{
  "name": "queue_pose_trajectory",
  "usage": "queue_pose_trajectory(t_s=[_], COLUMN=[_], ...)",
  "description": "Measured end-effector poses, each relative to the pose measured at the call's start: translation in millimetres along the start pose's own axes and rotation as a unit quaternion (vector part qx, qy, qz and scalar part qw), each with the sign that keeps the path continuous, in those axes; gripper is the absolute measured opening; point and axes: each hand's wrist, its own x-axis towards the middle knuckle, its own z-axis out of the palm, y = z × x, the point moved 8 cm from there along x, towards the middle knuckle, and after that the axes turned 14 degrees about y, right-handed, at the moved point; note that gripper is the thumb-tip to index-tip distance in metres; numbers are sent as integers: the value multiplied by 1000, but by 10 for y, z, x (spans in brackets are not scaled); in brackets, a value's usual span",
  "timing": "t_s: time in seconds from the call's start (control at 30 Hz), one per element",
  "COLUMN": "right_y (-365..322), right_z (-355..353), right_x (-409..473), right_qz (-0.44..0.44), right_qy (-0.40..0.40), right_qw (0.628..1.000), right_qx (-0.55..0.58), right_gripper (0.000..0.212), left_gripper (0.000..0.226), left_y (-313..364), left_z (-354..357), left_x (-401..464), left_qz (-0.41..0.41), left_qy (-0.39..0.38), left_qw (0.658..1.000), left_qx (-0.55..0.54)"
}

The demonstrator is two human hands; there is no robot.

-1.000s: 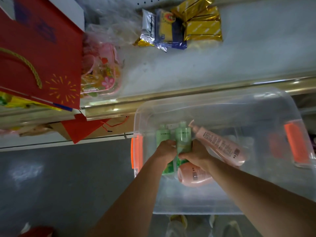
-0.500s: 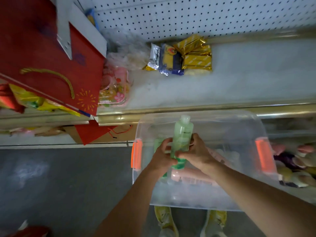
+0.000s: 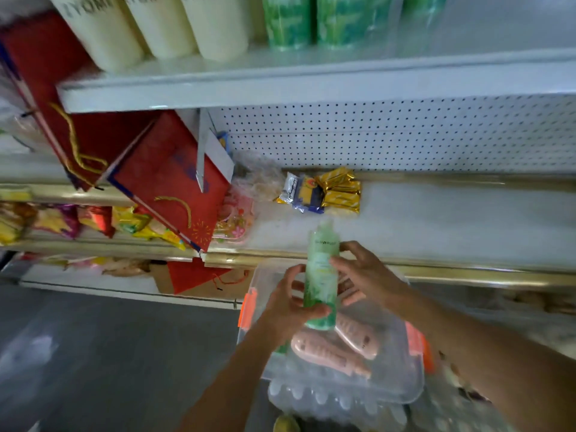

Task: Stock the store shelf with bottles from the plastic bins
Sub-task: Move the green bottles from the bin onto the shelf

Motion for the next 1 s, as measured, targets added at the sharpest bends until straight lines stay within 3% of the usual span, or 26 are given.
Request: queue_pose_trajectory(t_s=[0.47, 1.0], right_y=[-2057, -3335], right_z=[-793, -1410], right_x=[-866, -1466], right_qz=[-213, -345], right_qy=[53, 230], right_qw=[975, 906], right_qx=[-28, -82], right_gripper=[33, 51], left_gripper=[69, 77], left_y=[1925, 3349], left_z=[-291, -214], left_x=[-346, -484], left_qz=[216, 345], left_qy=[-15, -30], left_qw=[976, 938], left_qx=[10, -20])
